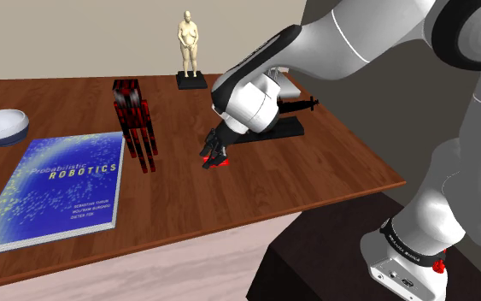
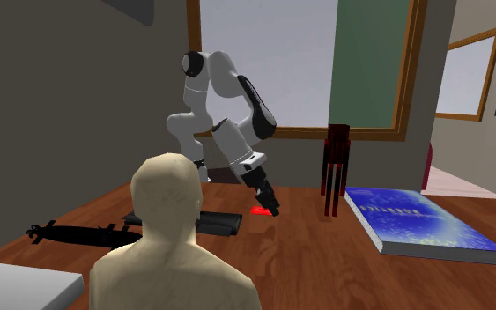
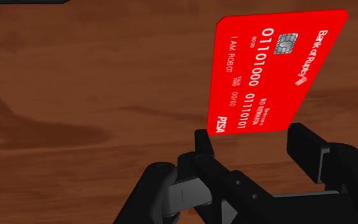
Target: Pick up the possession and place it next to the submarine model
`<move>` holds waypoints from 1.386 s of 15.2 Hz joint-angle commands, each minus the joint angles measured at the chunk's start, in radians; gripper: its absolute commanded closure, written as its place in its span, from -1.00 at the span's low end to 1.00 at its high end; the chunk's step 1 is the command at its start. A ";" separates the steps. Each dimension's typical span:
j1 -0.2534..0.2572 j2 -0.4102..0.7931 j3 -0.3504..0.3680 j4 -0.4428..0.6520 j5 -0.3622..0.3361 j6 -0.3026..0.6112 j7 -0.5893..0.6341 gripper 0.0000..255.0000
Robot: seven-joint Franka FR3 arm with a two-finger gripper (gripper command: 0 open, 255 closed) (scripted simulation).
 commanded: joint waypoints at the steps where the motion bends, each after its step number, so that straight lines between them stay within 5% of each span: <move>1: 0.000 0.011 0.002 -0.001 0.002 0.001 -0.003 1.00; 4: 0.001 0.007 0.001 -0.004 -0.001 0.000 0.001 1.00; 21: 0.051 -0.186 -0.072 -0.052 -0.268 -0.070 0.271 1.00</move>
